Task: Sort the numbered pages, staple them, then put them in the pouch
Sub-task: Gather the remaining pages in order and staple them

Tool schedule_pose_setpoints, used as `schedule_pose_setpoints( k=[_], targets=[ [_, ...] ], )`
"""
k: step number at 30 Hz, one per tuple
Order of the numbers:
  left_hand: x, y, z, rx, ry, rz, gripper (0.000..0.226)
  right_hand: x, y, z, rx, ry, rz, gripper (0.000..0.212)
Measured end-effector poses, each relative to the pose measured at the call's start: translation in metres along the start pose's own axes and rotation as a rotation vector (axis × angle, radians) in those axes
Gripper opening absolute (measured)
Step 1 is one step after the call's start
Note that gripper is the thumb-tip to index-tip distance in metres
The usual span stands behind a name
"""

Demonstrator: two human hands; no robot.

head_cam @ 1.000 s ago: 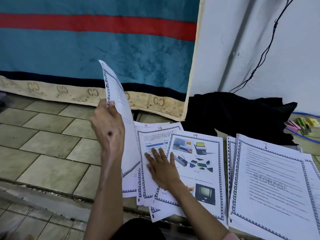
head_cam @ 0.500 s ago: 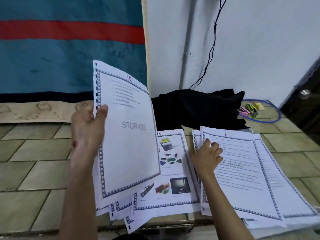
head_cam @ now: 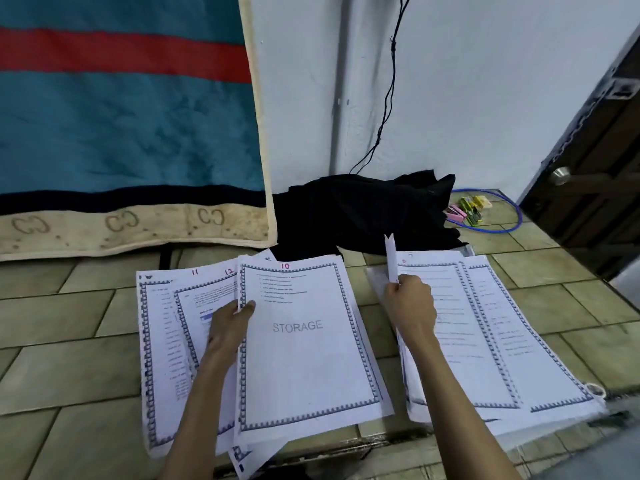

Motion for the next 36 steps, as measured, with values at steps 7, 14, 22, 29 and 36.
schedule_pose_setpoints(
  k=[7,14,22,29,36],
  targets=[
    [-0.001,-0.003,-0.007,-0.106,0.089,-0.073,0.043,-0.053,-0.040,-0.055,0.316,0.172,-0.406,0.026],
    [0.002,0.002,-0.013,-0.178,0.145,-0.172,0.057,-0.037,-0.050,-0.010,-0.237,0.042,-0.247,0.047],
    [-0.010,-0.001,-0.010,-0.101,-0.084,-0.284,0.054,-0.030,-0.040,0.003,-0.180,0.083,-0.241,0.067],
    [-0.043,0.012,0.066,-0.215,-0.397,-0.245,0.032,-0.019,0.026,-0.036,0.760,0.221,-0.454,0.016],
    [-0.063,0.015,0.101,-0.164,-0.604,-0.106,0.034,-0.017,0.040,-0.062,0.937,0.423,-0.234,0.019]
  ],
)
Point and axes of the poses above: each hand's wrist, its own x-axis towards the middle knuckle, its own y-axis out of the back of the hand, z = x × y, the point moved 1 cm from there along x, towards the middle knuckle, and after that the axes turned 1 degree about -x, right-handed, at the moved point
